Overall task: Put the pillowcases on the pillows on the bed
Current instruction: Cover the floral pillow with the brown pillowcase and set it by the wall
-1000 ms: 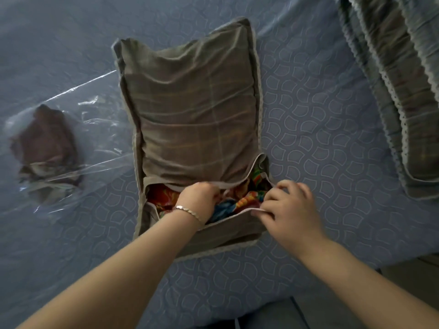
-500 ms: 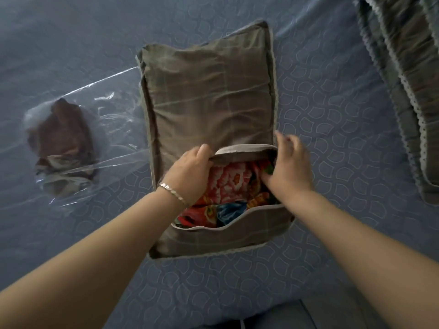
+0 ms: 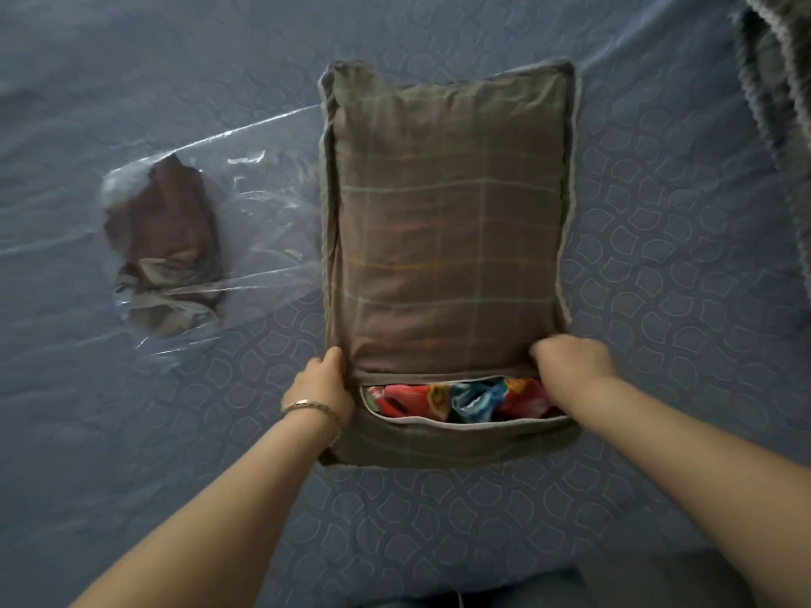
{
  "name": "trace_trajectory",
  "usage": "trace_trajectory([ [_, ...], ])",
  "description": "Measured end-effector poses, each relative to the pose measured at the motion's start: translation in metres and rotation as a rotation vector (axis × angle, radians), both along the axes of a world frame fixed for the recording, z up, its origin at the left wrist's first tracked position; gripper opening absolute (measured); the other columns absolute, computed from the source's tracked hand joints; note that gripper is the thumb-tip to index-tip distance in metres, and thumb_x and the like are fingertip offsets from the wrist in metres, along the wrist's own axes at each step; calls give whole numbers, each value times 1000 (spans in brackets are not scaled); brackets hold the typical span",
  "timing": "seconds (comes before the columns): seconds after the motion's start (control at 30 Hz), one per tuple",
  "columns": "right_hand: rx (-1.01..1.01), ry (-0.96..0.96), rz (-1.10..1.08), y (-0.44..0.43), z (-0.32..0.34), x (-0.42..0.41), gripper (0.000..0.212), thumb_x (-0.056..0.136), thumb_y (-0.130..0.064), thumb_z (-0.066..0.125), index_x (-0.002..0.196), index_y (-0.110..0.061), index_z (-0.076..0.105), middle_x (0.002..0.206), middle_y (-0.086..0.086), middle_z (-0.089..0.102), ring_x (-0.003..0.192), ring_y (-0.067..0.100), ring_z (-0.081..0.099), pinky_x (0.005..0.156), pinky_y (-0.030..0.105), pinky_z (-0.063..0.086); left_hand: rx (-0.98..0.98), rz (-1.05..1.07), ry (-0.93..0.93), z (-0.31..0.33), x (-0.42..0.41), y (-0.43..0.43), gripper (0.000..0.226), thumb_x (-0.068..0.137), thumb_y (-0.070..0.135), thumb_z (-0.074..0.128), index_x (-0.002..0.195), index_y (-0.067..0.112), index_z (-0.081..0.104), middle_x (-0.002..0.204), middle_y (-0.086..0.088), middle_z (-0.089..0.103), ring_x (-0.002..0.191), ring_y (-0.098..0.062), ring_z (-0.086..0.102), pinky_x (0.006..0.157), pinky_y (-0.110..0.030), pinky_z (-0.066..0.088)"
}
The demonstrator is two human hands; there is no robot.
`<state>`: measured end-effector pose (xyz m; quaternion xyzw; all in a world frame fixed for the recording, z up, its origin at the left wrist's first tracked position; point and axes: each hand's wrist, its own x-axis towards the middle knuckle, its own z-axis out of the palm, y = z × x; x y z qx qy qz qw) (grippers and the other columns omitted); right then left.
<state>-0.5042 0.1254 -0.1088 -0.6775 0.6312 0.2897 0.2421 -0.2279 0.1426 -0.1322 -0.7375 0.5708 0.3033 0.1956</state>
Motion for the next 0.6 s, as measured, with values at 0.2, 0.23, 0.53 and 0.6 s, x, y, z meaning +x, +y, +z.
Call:
trace_trajectory([
  [0.2, -460, -495, 45, 39, 10, 65, 19, 73, -37, 52, 71, -18, 54, 68, 0, 56, 65, 24, 60, 56, 33, 46, -398, 270, 343, -1, 15, 17, 18, 79, 12, 54, 96, 4, 53, 103, -16, 53, 91, -33, 54, 78, -36, 46],
  [0.23, -385, -530, 107, 51, 8, 74, 28, 71, -47, 56, 71, -19, 54, 67, -2, 55, 63, 21, 59, 54, 33, 46, -557, 13, 353, 3, 15, 20, 17, 77, 15, 50, 91, 6, 55, 97, -15, 55, 85, -32, 53, 74, -35, 45],
  [0.53, -524, -715, 404, 67, 19, 73, 49, 95, -45, 35, 58, -21, 56, 55, -9, 53, 54, 11, 51, 54, 24, 34, -584, -843, 654, 16, 14, 32, 15, 83, 30, 47, 85, 17, 55, 82, -3, 62, 66, -24, 58, 62, -30, 52],
  [0.6, -541, -755, 361, 57, 30, 75, 53, 98, -46, 29, 60, -20, 55, 53, -9, 54, 47, 12, 54, 44, 25, 37, -691, -830, 705, 19, 26, 25, 10, 85, 24, 48, 93, 17, 49, 86, -5, 62, 67, -22, 58, 61, -28, 51],
])
